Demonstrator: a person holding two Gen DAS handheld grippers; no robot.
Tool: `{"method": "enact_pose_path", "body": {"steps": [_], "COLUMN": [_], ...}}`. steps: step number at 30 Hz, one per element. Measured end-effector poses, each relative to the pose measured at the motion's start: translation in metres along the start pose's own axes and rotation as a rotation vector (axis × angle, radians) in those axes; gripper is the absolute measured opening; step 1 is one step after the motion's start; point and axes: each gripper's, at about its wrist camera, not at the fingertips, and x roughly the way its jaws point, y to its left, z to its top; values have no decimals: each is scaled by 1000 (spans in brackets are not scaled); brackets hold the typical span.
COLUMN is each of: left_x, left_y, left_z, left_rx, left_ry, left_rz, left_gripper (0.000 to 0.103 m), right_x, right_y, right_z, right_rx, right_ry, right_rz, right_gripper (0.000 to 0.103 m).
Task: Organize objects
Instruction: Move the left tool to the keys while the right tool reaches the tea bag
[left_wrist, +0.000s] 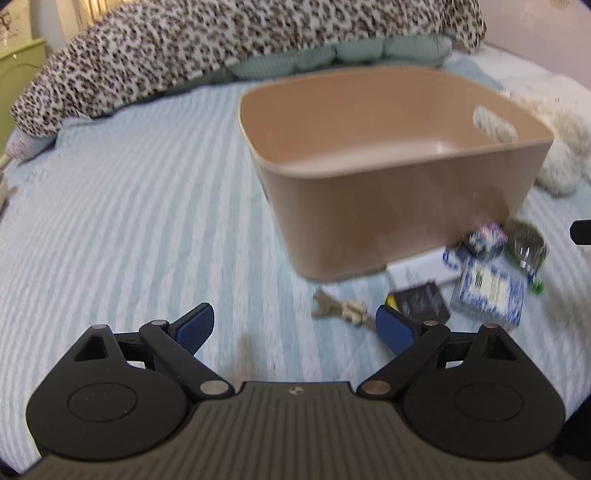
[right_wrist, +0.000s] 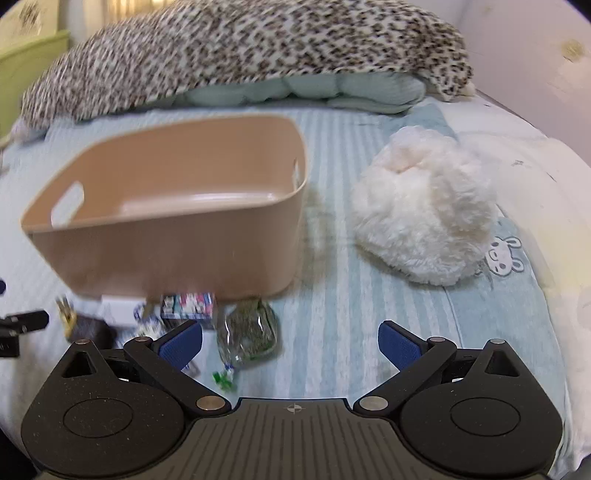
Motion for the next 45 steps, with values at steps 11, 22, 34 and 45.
{"method": "enact_pose_path", "body": {"steps": [11, 22, 34, 45], "left_x": [30, 46, 52, 45], "left_y": [1, -15, -17, -18], "left_z": [-12, -6, -5, -4], "left_rx": [54, 69, 74, 124], "left_ry": [86, 49, 34, 15], "left_rz": [-105, -103, -132, -147], "left_gripper": [95, 95, 88, 57], "right_x": [33, 60, 89, 77], "right_y": [13, 13, 25, 25], "right_z": [-10, -8, -6, -11], "right_rx": [-81, -94, -69, -64], "right_ry": [79, 123, 167, 128], "right_rz": [-36, -46, -10, -5], "right_gripper": [103, 101, 91, 46]}}
